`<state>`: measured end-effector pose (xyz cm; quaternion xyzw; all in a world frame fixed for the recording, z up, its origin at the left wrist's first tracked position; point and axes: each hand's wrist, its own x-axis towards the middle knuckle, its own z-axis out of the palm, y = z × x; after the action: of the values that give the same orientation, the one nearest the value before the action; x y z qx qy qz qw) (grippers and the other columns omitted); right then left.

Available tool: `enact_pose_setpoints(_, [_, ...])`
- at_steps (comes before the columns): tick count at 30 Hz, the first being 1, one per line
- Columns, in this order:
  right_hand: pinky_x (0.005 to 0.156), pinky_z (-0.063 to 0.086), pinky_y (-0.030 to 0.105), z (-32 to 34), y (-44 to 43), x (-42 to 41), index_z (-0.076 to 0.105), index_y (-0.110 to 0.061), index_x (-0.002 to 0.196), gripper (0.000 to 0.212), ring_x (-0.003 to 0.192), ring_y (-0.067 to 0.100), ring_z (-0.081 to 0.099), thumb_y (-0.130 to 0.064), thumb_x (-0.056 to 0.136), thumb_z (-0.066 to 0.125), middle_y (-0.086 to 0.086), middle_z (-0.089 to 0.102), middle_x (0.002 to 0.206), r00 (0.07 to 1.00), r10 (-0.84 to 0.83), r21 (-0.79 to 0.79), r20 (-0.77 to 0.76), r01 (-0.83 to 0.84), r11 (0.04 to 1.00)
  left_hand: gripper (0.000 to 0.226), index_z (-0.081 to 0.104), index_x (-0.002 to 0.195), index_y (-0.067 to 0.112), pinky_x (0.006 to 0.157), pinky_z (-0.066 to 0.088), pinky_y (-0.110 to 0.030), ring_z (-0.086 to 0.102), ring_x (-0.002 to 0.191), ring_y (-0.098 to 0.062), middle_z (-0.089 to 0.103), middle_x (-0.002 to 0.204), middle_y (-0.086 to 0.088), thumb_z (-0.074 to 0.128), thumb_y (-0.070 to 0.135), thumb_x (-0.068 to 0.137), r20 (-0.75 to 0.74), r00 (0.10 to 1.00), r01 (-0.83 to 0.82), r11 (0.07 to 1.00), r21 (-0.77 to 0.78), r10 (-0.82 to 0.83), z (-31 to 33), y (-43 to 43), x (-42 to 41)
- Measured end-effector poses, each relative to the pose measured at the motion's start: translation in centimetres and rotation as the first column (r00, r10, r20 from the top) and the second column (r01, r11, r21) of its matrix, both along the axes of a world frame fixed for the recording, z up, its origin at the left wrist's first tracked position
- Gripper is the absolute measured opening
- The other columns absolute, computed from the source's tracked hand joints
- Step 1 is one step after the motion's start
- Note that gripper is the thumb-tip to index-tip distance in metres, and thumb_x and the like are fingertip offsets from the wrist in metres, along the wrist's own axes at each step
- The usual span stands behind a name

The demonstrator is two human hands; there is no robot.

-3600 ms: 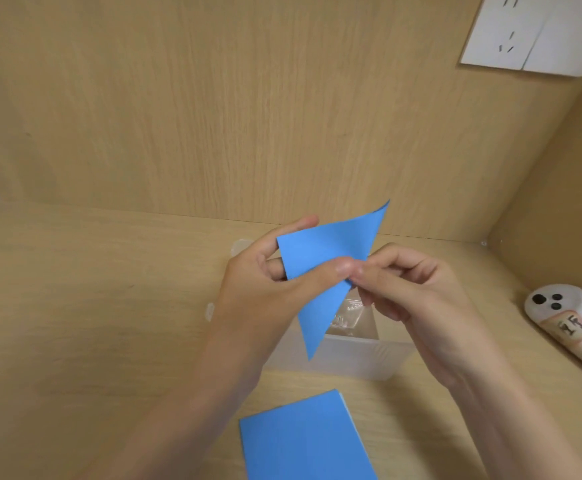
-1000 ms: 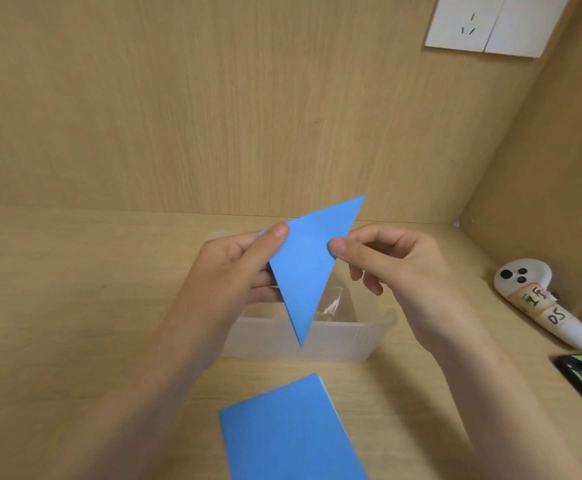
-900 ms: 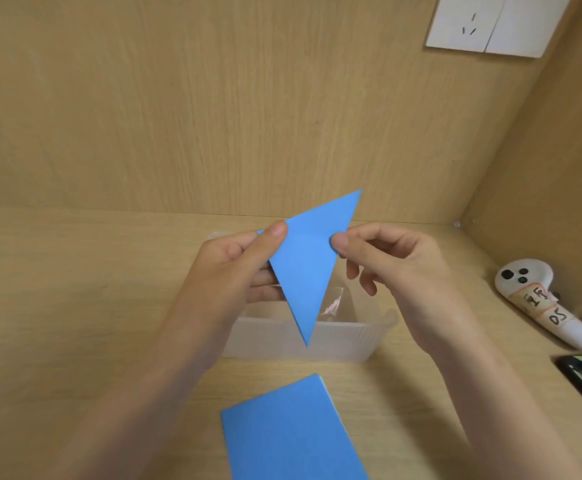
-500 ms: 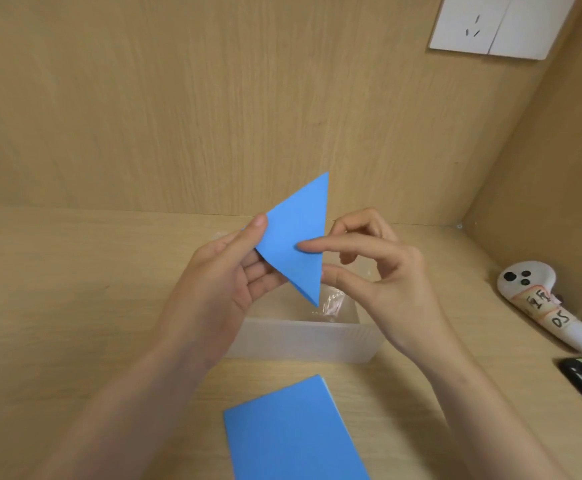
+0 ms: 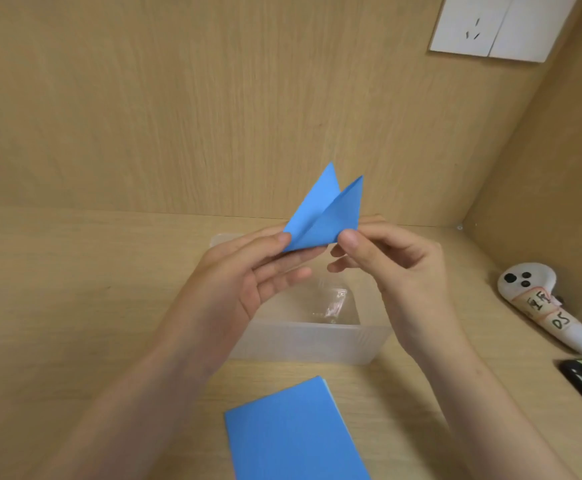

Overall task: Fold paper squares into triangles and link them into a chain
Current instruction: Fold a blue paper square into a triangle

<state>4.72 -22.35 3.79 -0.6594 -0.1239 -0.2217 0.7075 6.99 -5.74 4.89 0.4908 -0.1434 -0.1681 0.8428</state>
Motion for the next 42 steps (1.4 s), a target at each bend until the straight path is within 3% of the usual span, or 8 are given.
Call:
enact_pose_setpoints(4, [0.071,0.053,0.032,-0.1,-0.1,0.3,0.074,-0.005,0.080,0.013,0.074,0.024,0.067,-0.015,0.078,0.066,0.014,0.072,0.087,0.996,0.015,0.117,-0.092,-0.004,0.993,0.025,0.066,0.105,0.006,0.069,0.055,-0.018,0.069,0.099,-0.013,0.074,0.103,-0.003,0.046,0.001,0.090,0.089,0.995,0.033,0.992,0.122,-0.045,-0.2,0.0,-0.2])
enact_pose_setpoints(8, [0.068,0.053,0.030,0.2,-0.3,0.1,0.074,-0.007,0.080,0.009,0.072,0.023,0.067,-0.015,0.075,0.071,0.012,0.073,0.084,0.993,0.003,0.121,-0.114,0.011,0.993,0.027,0.067,0.110,0.016,0.071,0.055,-0.020,0.067,0.101,-0.010,0.073,0.105,0.004,0.052,0.004,0.090,0.194,0.981,-0.077,0.955,0.285,0.021,-0.4,0.0,0.0])
enact_pose_setpoints(11, [0.066,0.053,0.028,0.4,-0.4,0.0,0.074,-0.006,0.079,0.008,0.067,0.023,0.066,-0.012,0.075,0.071,0.013,0.072,0.080,0.988,0.051,0.085,-0.144,-0.039,0.996,0.024,0.072,0.101,0.023,0.077,0.054,-0.021,0.067,0.101,-0.011,0.073,0.105,0.004,0.054,0.027,0.086,0.211,0.977,-0.088,0.973,0.216,0.041,-0.2,-0.2,-0.2])
enact_pose_setpoints(14, [0.065,0.053,0.026,0.5,-0.1,-0.3,0.071,0.000,0.081,0.014,0.061,0.021,0.064,-0.011,0.073,0.074,0.013,0.071,0.076,0.976,0.096,0.012,-0.194,-0.095,0.995,0.032,0.070,0.102,0.019,0.074,0.054,-0.019,0.070,0.095,-0.013,0.075,0.100,-0.001,0.056,0.036,0.079,0.233,0.952,-0.233,0.964,0.129,0.199,0.1,-0.3,-0.4])
enact_pose_setpoints(21, [0.055,0.052,0.025,0.7,0.8,-0.6,0.067,-0.004,0.085,0.016,0.056,0.014,0.059,-0.009,0.070,0.068,0.006,0.068,0.069,0.974,0.137,-0.027,-0.181,-0.144,0.989,0.016,0.070,0.099,0.012,0.068,0.056,-0.019,0.072,0.086,-0.014,0.076,0.088,-0.001,0.058,0.008,0.089,0.241,0.923,-0.341,0.928,0.150,0.301,-0.1,-0.3,-0.4])
enact_pose_setpoints(31, [0.045,0.044,0.022,0.8,0.5,-0.5,0.065,-0.004,0.085,0.019,0.051,0.012,0.054,-0.006,0.068,0.071,0.004,0.065,0.065,0.978,0.117,-0.021,-0.174,-0.122,0.992,0.023,0.068,0.103,0.014,0.068,0.056,-0.020,0.071,0.092,-0.011,0.075,0.095,-0.001,0.047,0.009,0.096,0.341,0.909,-0.302,0.943,0.142,0.240,-0.1,-0.6,-0.9])
enact_pose_setpoints(36, [0.046,0.045,0.022,0.9,0.4,-0.5,0.065,-0.004,0.084,0.017,0.048,0.011,0.053,-0.007,0.068,0.071,0.001,0.065,0.062,0.978,0.115,-0.012,-0.176,-0.118,0.993,0.027,0.069,0.100,0.015,0.069,0.056,-0.021,0.071,0.090,-0.012,0.076,0.091,-0.001,0.051,0.030,0.086,0.331,0.911,-0.299,0.947,0.122,0.245,0.1,-0.8,-1.1])
enact_pose_setpoints(42, [0.046,0.045,0.021,1.0,0.4,-0.5,0.066,-0.004,0.084,0.016,0.049,0.011,0.052,-0.006,0.069,0.071,0.002,0.064,0.062,0.975,0.121,-0.019,-0.187,-0.127,0.992,0.016,0.070,0.096,0.013,0.068,0.056,-0.020,0.072,0.085,-0.014,0.076,0.085,-0.001,0.062,0.011,0.083,0.336,0.896,-0.345,0.932,0.111,0.292,-0.2,-0.8,-0.9])
